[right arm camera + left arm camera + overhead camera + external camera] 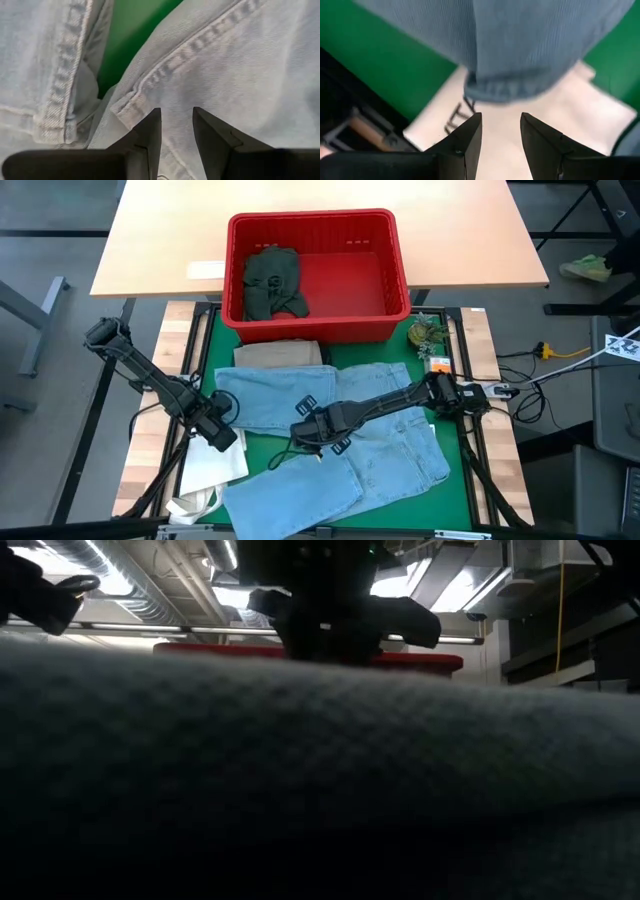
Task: Fold Laundry from Bin
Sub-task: Fold the light blue pants
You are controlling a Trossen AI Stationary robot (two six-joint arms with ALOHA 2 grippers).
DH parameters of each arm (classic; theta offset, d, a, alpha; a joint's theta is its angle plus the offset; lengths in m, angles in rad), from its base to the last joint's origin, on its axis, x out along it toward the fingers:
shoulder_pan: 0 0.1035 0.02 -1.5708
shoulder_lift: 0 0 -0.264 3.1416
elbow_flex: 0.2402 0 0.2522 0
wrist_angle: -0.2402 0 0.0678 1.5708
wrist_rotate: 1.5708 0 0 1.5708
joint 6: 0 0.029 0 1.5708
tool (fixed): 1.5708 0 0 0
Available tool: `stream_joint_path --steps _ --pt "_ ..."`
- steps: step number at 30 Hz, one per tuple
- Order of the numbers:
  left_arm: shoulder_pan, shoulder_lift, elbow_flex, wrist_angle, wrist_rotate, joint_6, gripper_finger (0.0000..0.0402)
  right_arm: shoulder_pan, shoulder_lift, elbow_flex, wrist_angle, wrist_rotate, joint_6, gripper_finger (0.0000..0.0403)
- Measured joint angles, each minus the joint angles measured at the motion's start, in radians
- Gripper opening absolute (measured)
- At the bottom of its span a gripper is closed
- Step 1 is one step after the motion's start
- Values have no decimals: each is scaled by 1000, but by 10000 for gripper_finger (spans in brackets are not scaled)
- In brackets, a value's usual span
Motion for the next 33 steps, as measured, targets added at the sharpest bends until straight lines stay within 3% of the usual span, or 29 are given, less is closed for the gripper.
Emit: stream_joint_path --steps 4,9,17,24,27,33 --pt "0 0 0 -10 -62 -26 128 0 0 -15 4 8 1 113" --pt "0 0 0 -49 -43 -28 128 -1 -1 -64 22 11 1 113" --pt "0 0 0 -79 167 -44 128 -10 -2 -172 82 1 -4 113" --pt "0 -6 0 -78 229 -37 128 -44 -3 -212 43 -78 -5 113" --pt "0 -11 11 -75 224 -19 128 -50 -3 -213 39 -79 -5 113" --pt "0 -11 66 -34 77 8 128 -54 -3 -214 44 -74 -6 113"
